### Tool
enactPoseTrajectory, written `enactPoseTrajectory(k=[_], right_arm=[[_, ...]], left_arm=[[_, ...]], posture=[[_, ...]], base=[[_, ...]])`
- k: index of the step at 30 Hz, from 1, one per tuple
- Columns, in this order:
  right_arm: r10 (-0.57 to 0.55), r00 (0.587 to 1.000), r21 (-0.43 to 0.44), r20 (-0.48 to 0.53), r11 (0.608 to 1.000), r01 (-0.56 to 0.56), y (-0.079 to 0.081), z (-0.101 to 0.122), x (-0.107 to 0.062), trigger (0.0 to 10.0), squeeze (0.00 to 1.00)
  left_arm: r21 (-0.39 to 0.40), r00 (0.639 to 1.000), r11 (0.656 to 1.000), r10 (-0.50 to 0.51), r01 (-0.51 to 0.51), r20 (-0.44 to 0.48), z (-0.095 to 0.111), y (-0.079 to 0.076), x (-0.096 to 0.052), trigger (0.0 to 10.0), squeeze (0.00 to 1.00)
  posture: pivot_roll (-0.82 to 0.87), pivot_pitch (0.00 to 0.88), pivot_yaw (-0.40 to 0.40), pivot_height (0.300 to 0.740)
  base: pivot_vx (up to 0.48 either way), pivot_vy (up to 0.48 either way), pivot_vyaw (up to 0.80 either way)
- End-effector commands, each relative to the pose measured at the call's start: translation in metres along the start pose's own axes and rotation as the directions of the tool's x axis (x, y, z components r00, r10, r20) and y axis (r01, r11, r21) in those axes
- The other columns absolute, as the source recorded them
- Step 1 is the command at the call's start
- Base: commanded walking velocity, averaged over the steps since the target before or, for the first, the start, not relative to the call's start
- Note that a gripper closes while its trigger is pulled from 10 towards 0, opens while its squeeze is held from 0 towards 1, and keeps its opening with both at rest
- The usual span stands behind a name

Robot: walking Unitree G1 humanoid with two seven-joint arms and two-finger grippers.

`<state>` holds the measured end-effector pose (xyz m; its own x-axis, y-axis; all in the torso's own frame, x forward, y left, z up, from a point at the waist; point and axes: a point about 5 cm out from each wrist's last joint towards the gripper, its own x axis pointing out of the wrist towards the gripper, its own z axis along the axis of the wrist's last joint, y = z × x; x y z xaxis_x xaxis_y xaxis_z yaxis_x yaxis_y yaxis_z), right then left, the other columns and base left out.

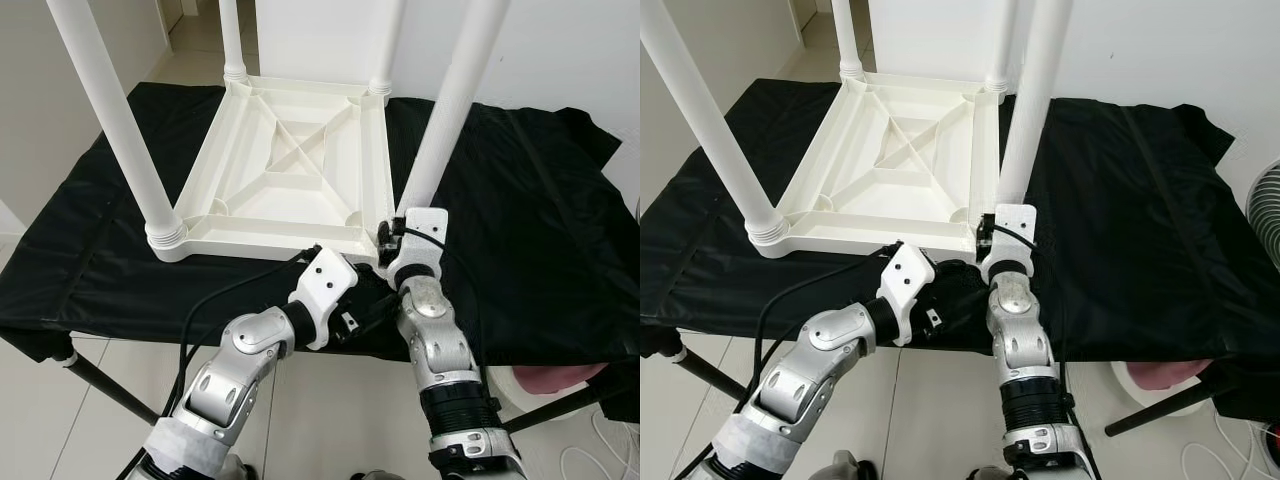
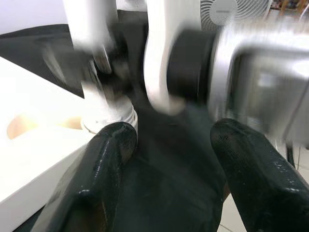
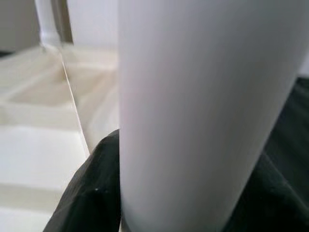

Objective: Building children table

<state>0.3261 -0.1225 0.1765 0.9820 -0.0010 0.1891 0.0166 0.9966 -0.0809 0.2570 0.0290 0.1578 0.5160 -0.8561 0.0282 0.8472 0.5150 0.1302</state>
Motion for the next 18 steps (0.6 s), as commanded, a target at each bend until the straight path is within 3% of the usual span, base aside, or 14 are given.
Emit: enactPoseTrajectory(k=[1,11,15,16,18], right_arm=[[0.052,0.994,0.006,0.101,0.999,-0.053,0.004,0.021,0.003,10.0,0.0],[0.094,0.979,0.006,0.178,0.995,-0.097,0.007,0.043,0.009,10.0,0.0],[0.207,0.906,-0.007,0.368,0.976,-0.22,0.015,0.099,0.032,10.0,0.0],[0.207,0.906,-0.007,0.368,0.976,-0.22,0.015,0.099,0.032,10.0,0.0],[0.227,0.865,-0.027,0.447,0.97,-0.24,0.013,0.125,0.037,10.0,0.0]], left_arm=[[0.013,1.0,1.0,0.017,-0.017,-0.02,-0.004,0.0,0.001,10.0,0.0],[0.025,0.999,0.999,0.03,-0.029,-0.022,-0.004,0.002,0.001,10.0,0.0],[0.033,0.999,0.999,0.03,-0.029,-0.017,-0.003,0.004,0.003,10.0,0.0],[0.033,0.999,0.999,0.03,-0.029,-0.017,-0.003,0.004,0.003,10.0,0.0],[0.035,0.999,0.999,0.027,-0.027,-0.018,-0.002,0.004,0.003,10.0,0.0]], posture=[[-0.09,0.03,-0.016,0.74],[-0.09,0.032,-0.017,0.74],[-0.09,0.043,-0.004,0.74],[-0.09,0.043,-0.004,0.74],[-0.09,0.047,-0.002,0.74]], base=[[0.0,0.0,0.0],[0.0,0.0,0.0],[0.0,0.0,0.0],[0.0,0.0,0.0],[0.0,0.0,0.0]])
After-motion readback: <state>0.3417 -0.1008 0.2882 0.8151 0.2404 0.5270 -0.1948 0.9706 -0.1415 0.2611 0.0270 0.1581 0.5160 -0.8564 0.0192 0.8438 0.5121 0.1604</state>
